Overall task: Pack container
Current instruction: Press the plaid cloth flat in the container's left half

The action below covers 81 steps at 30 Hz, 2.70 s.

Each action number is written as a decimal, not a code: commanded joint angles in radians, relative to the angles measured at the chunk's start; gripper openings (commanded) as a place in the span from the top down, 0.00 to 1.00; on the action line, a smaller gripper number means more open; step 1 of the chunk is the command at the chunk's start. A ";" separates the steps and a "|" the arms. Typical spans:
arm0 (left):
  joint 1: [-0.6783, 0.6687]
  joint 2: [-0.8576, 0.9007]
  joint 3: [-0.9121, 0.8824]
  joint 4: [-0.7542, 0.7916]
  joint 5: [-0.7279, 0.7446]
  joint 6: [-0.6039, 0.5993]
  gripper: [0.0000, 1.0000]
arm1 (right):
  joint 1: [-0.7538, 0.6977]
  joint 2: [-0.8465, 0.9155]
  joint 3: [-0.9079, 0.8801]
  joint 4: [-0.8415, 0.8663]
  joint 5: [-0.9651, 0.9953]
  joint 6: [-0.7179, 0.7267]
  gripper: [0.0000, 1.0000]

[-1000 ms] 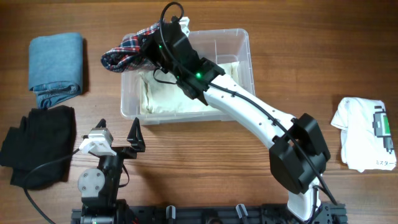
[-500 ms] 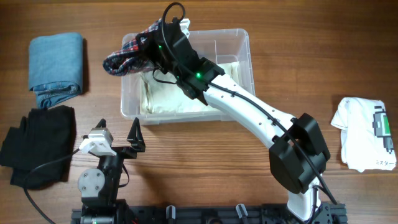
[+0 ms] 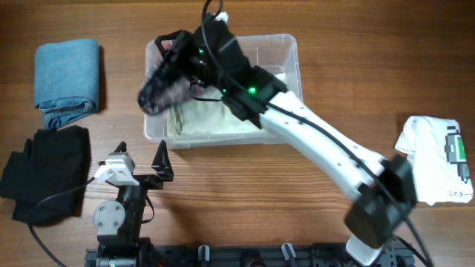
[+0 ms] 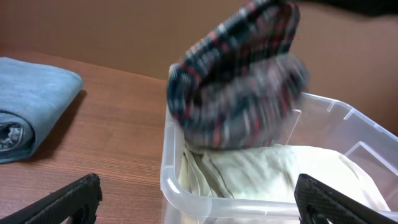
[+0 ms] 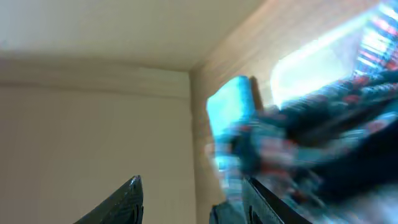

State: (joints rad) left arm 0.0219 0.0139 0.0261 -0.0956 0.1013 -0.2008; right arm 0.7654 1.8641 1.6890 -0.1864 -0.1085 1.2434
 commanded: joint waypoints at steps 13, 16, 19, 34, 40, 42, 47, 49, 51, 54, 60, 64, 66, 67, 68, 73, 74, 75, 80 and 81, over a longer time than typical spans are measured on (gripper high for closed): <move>0.008 -0.007 -0.007 0.002 -0.006 -0.010 0.00 | -0.002 -0.057 0.005 -0.346 0.003 -0.739 0.58; 0.008 -0.007 -0.007 0.002 -0.006 -0.010 0.00 | -0.002 -0.004 0.005 -0.417 0.003 -0.783 0.71; 0.008 -0.007 -0.007 0.002 -0.006 -0.010 0.00 | -0.002 0.024 0.005 -0.549 0.002 -0.785 0.92; 0.008 -0.007 -0.007 0.002 -0.006 -0.010 0.00 | 0.002 0.185 0.005 -0.672 -0.164 -0.928 0.96; 0.008 -0.007 -0.007 0.002 -0.006 -0.010 0.00 | 0.002 0.276 0.005 -0.642 -0.210 -0.927 0.96; 0.008 -0.007 -0.007 0.002 -0.006 -0.010 0.00 | 0.002 0.277 0.005 -0.629 -0.207 -0.927 0.96; 0.008 -0.007 -0.007 0.002 -0.006 -0.010 0.00 | 0.002 0.246 0.044 -0.618 -0.207 -0.930 0.96; 0.008 -0.007 -0.007 0.002 -0.006 -0.010 0.00 | 0.002 0.209 0.079 -0.624 -0.208 -0.949 0.96; 0.008 -0.007 -0.007 0.002 -0.006 -0.010 0.00 | 0.004 0.183 0.106 -0.631 -0.213 -0.953 0.96; 0.008 -0.007 -0.007 0.002 -0.006 -0.010 0.00 | 0.009 0.178 0.109 -0.620 -0.262 -0.956 0.95; 0.008 -0.007 -0.007 0.002 -0.006 -0.010 0.00 | 0.045 0.208 0.104 -0.576 -0.274 -0.964 0.92; 0.008 -0.007 -0.007 0.002 -0.006 -0.010 0.00 | 0.060 0.241 0.103 -0.557 -0.274 -0.968 0.92; 0.008 -0.007 -0.007 0.002 -0.006 -0.010 0.00 | 0.061 0.261 0.103 -0.550 -0.266 -0.972 0.93; 0.008 -0.007 -0.007 0.002 -0.006 -0.010 0.00 | 0.061 0.278 0.102 -0.543 -0.259 -0.972 0.93; 0.008 -0.007 -0.007 0.002 -0.006 -0.010 0.00 | 0.062 0.294 0.102 -0.536 -0.259 -0.972 0.93; 0.008 -0.007 -0.007 0.002 -0.006 -0.010 0.00 | 0.062 0.359 0.102 -0.522 -0.259 -0.955 0.92; 0.008 -0.007 -0.007 0.002 -0.006 -0.010 0.00 | 0.062 0.366 0.102 -0.525 -0.259 -0.953 0.92; 0.008 -0.007 -0.007 0.002 -0.006 -0.010 0.00 | 0.062 0.369 0.102 -0.528 -0.259 -0.953 0.93; 0.008 -0.007 -0.007 0.002 -0.006 -0.010 0.00 | 0.061 0.366 0.119 -0.517 -0.264 -0.955 0.96; 0.008 -0.007 -0.007 0.002 -0.006 -0.010 0.00 | 0.061 0.360 0.126 -0.518 -0.267 -0.955 0.96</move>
State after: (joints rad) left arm 0.0219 0.0139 0.0261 -0.0956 0.1013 -0.2008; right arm 0.8211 2.2017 1.7832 -0.7017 -0.3676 0.2928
